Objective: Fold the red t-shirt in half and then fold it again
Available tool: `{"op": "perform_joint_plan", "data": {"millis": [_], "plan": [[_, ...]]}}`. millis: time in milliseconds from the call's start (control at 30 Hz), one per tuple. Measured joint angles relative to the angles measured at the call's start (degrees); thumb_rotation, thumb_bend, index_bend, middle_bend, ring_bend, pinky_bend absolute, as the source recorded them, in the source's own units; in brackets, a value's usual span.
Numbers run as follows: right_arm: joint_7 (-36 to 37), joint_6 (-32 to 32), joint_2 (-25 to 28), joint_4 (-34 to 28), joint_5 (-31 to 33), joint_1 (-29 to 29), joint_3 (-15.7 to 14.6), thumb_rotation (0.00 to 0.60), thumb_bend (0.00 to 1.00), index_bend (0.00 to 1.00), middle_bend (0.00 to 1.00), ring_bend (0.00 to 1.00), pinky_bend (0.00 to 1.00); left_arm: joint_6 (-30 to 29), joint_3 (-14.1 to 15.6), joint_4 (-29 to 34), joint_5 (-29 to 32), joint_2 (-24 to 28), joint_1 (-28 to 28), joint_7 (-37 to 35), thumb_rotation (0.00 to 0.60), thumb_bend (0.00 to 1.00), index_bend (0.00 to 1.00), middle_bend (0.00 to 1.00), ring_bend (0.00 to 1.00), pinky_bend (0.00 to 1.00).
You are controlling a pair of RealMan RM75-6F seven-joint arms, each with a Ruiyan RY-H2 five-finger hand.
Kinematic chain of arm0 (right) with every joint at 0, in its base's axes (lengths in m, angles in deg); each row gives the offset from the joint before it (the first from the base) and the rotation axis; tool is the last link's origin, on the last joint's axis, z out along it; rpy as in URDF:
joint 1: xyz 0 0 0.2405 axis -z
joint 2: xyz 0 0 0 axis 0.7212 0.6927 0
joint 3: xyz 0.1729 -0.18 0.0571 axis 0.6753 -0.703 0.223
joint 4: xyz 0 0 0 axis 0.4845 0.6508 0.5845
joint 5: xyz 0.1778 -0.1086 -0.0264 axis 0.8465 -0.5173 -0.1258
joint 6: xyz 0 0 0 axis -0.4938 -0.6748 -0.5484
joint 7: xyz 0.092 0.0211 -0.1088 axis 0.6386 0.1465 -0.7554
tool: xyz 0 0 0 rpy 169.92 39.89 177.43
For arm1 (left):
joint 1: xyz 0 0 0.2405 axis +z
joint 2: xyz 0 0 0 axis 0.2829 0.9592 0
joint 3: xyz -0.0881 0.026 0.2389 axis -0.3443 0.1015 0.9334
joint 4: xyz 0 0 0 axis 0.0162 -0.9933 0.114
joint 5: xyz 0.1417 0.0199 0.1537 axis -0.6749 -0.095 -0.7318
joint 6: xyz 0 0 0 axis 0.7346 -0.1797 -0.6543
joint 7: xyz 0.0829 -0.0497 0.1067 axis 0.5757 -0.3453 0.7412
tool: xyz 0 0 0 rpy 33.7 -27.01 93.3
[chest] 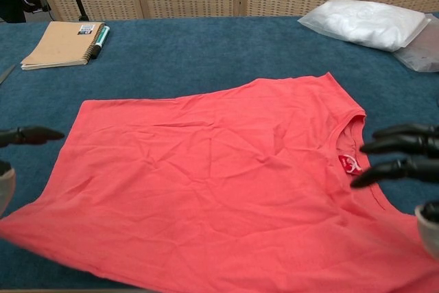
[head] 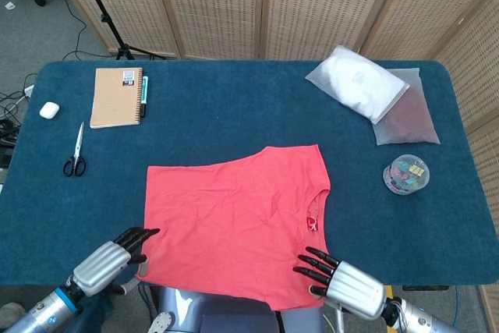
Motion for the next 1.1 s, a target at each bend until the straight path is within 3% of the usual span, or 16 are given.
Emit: {"op": "perform_joint_plan", "data": {"millis": [267, 600, 833, 1100], "plan": [[3.79, 3.57, 2.56, -5.62, 12.70, -2.86, 7.76, 0.600, 0.65, 0.66, 0.17, 0.00, 0.00, 5.21, -7.99, 4.24, 15.41, 1.10, -3.35, 3.71, 0.600, 0.67, 0.73, 0.00, 0.00, 0.00], [5.45, 17.00, 2.29, -8.97, 30.72, -9.10, 18.27, 0.600, 0.65, 0.66, 0.17, 0.00, 0.00, 13.37, -17.87, 3.05, 39.29, -2.12, -9.31, 11.58, 0.600, 0.67, 0.73, 0.00, 0.00, 0.00], [4.86, 24.49, -1.01, -5.47, 41.13, -12.68, 23.43, 0.600, 0.65, 0.66, 0.17, 0.00, 0.00, 16.01, -21.92, -2.33, 48.48, -5.00, -12.33, 13.92, 0.600, 0.68, 0.73, 0.00, 0.00, 0.00], [5.67, 31.26, -5.43, 1.06, 49.27, -15.87, 27.09, 0.600, 0.65, 0.66, 0.17, 0.00, 0.00, 17.65, -23.60, -8.60, 54.04, -8.86, -14.66, 16.21, 0.600, 0.68, 0.73, 0.00, 0.00, 0.00]]}}
